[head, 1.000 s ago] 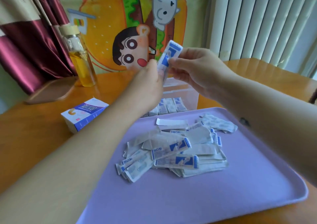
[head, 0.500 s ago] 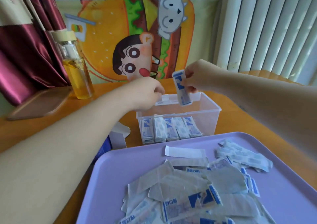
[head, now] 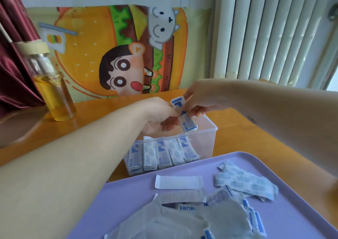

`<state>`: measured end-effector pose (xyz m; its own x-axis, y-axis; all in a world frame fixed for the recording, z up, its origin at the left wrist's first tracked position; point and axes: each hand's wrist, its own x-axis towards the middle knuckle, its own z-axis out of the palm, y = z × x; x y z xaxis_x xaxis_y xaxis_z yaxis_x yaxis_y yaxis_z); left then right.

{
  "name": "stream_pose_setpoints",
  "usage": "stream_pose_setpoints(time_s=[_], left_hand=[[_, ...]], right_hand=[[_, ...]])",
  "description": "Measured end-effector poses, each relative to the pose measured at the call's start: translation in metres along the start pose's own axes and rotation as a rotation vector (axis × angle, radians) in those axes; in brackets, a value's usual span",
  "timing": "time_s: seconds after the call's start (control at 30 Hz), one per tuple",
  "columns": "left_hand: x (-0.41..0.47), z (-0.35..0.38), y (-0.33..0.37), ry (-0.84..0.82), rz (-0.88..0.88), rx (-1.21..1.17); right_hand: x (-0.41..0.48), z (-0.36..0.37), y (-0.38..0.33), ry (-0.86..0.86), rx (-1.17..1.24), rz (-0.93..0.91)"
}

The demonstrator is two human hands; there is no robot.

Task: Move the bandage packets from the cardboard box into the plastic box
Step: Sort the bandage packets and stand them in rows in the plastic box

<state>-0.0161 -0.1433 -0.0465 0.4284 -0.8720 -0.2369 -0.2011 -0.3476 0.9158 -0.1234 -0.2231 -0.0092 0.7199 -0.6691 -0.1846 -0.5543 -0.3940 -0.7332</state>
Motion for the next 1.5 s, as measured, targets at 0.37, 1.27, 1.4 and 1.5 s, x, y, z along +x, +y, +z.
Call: stream_pose_setpoints(time_s=[0.37,1.27,1.4,1.5], left_hand=[[0.028,0.035,-0.001,-0.120,-0.336,0.282],[0.001,0.031,0.022,0.147,0.126,0.714],[-0.033,0.035,0.018,0.289,0.470,0.714],[-0.055,0.043,0.015,0.278,0.574,0.716]], right_hand=[[-0.001,-0.003,0.027,0.229,-0.488,-0.210],[-0.036,-0.030,0.071,0.500,-0.219,-0.322],[-0.083,-0.031,0.086,0.076,-0.531,-0.144],[-0.094,-0.011,0.095,-0.181,-0.835,-0.013]])
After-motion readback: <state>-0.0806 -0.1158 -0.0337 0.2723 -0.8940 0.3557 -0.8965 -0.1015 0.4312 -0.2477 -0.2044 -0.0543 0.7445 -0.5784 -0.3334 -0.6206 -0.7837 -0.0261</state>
